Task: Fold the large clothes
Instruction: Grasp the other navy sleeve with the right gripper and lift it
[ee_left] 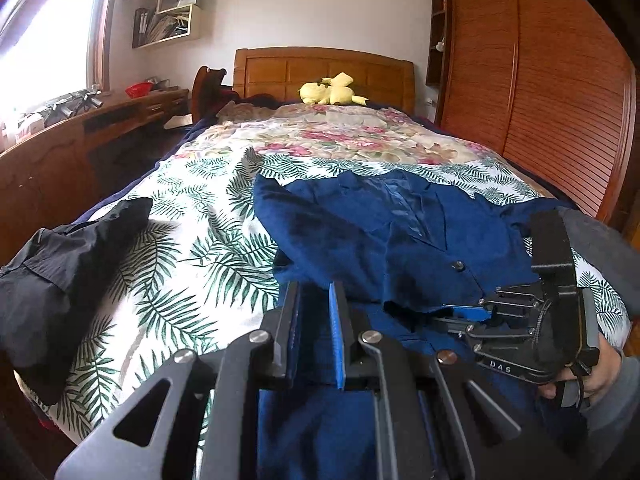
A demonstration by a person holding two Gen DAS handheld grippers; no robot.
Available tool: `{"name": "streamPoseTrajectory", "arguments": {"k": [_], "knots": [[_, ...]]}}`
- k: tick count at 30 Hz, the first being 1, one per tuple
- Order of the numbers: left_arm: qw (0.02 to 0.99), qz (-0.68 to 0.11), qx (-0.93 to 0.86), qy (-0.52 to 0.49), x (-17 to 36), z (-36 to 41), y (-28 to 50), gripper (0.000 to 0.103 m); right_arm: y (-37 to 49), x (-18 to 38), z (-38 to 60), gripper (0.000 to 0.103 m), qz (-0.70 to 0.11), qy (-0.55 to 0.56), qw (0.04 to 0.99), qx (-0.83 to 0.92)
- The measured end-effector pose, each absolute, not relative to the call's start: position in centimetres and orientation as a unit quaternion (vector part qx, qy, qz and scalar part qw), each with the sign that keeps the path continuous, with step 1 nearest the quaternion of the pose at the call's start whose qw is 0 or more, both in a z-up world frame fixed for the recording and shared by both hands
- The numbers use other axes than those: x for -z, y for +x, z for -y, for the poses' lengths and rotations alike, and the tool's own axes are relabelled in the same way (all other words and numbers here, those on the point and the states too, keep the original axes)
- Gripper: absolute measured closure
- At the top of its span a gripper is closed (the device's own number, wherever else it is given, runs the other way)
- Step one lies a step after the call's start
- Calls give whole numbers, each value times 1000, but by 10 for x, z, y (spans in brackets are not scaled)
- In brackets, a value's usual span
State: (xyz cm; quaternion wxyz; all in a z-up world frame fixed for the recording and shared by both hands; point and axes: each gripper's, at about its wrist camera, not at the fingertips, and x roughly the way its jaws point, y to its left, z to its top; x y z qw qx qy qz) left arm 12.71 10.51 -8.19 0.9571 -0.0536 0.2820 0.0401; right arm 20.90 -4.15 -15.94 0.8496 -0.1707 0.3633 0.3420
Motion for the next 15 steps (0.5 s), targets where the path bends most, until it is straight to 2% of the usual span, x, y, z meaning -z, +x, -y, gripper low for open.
{"name": "streamPoseTrajectory", "arguments": {"k": [3, 15], "knots": [[958, -280, -37, -54, 81, -102, 129, 93, 206, 154, 46, 98, -350, -166, 857, -340], [957, -284, -21, -44, 84, -83, 139, 93, 201, 87, 121, 100, -252, -64, 913, -315]]}}
